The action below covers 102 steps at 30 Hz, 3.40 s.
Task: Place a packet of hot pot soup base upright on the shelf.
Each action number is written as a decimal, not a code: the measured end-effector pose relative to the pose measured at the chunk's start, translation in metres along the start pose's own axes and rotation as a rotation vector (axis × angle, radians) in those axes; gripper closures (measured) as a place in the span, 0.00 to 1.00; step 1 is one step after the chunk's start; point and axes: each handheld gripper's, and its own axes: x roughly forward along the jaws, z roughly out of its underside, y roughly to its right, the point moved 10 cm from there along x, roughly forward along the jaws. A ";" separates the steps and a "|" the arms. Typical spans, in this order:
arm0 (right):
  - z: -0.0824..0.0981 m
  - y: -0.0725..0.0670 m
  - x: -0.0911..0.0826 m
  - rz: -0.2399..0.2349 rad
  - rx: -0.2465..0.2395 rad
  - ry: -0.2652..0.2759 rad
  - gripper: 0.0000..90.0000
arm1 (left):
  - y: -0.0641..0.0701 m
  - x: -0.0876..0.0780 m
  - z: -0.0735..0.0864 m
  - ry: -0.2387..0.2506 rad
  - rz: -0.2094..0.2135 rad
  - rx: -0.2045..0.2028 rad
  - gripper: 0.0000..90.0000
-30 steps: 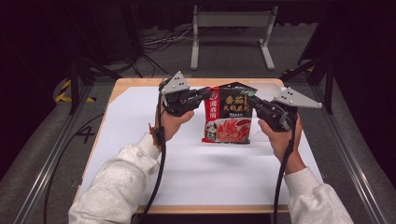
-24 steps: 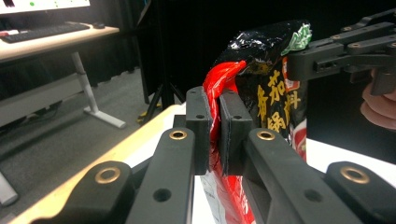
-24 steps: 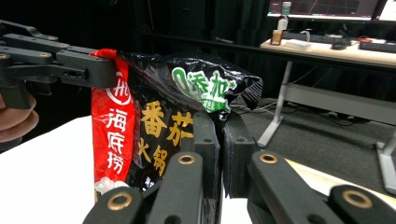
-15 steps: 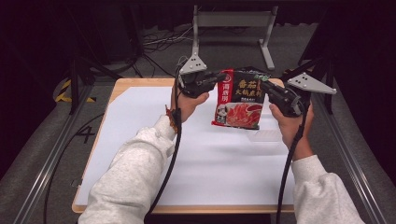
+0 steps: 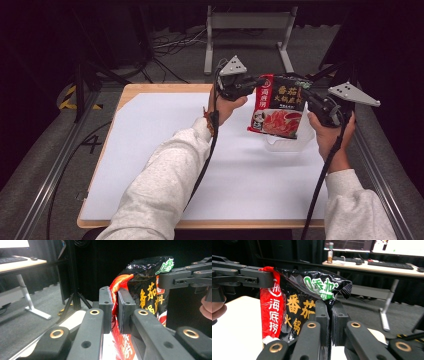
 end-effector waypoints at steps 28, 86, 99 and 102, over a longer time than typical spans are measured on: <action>0.045 0.035 -0.022 0.115 0.021 -0.032 0.94 | 0.010 0.073 0.021 -0.019 0.061 -0.059 0.86; 0.113 0.036 -0.015 0.083 0.047 -0.134 0.90 | 0.012 0.076 0.096 -0.231 0.067 -0.090 0.76; 0.111 0.037 -0.016 0.084 0.041 -0.178 0.83 | 0.014 0.062 0.098 -0.268 0.061 -0.033 0.74; 0.110 0.037 -0.016 0.087 0.035 -0.182 0.82 | 0.012 0.056 0.098 -0.275 0.054 -0.020 0.74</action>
